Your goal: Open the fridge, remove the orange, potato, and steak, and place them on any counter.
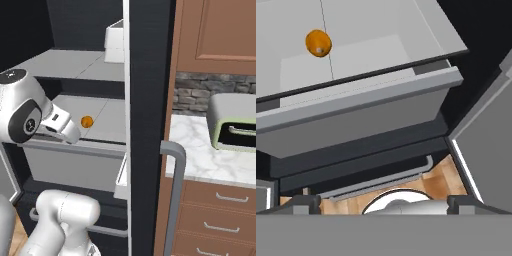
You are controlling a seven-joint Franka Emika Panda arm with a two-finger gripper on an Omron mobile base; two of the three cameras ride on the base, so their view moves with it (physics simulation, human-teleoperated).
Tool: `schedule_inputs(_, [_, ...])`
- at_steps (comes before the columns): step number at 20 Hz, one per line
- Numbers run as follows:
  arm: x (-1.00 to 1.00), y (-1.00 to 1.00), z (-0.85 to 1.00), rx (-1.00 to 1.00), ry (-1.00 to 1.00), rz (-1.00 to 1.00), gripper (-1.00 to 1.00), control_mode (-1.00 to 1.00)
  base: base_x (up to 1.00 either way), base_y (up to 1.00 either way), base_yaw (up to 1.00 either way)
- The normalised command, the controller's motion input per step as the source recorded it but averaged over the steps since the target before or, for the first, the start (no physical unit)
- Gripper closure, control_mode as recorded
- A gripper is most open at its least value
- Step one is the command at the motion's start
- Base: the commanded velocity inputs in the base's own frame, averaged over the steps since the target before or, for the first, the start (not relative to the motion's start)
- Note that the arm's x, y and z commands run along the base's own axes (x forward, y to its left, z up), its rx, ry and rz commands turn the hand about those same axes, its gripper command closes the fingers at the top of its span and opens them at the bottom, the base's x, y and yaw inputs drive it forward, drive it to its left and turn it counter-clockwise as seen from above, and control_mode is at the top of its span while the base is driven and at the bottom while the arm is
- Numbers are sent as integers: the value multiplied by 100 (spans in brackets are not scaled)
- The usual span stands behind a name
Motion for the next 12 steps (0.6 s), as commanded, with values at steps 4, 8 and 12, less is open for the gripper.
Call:
schedule_inputs(4, [83, 30, -37, 0, 6, 10, -100, -100, 0, 0, 0])
schedule_inputs(8, [36, 21, -32, 0, 14, 20, -100, -100, 0, 0, 0])
schedule_inputs(12, [51, 22, -35, -1, 2, 7, -100, -100, 0, 0, 0])
